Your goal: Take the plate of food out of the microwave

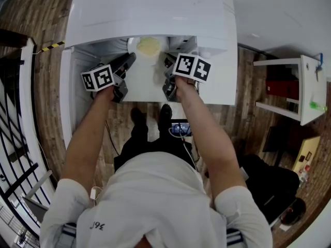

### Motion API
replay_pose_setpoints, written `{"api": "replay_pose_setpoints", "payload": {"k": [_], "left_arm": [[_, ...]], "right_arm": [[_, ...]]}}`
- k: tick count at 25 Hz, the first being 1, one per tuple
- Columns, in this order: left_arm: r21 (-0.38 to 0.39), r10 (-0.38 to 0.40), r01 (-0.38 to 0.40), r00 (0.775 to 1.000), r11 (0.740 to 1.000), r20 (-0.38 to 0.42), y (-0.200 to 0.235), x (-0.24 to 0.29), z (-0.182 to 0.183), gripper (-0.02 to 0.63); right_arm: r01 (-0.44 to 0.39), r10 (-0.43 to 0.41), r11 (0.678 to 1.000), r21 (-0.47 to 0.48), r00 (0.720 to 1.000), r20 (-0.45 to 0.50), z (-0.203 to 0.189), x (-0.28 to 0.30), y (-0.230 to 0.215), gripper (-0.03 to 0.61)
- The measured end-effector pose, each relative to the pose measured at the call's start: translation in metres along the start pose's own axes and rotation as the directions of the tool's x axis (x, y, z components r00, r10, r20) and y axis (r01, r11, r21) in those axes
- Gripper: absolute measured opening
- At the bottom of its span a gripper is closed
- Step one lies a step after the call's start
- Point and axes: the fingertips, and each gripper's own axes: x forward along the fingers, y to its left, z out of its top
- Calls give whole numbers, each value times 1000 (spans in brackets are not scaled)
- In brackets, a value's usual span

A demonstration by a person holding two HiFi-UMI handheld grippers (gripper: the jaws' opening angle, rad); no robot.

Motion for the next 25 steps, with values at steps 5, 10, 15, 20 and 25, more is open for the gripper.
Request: {"api": "replay_pose_setpoints", "payload": {"k": [5, 10, 15, 20, 25], "left_arm": [[-37, 5, -5, 1000, 999, 8, 7, 3, 3, 101], [-77, -32, 35, 999, 996, 34, 4, 3, 4, 60], [-124, -34, 38, 999, 992, 30, -1, 0, 3, 56], [-131, -12, 13, 1000, 991, 12, -5, -5, -5, 55], [-121, 33, -36, 999, 992, -23, -11, -11, -16, 55]], "right_arm": [[-14, 14, 999, 39, 1000, -14, -1, -3, -3, 38], [-36, 39, 996, 84, 999, -29, -1, -6, -1, 37], [-52, 55, 996, 79, 998, -41, -2, -12, 4, 35], [-61, 62, 998, 19, 996, -57, -8, -22, 8, 35], [-54, 54, 999, -1, 997, -61, -17, -32, 6, 32]]}}
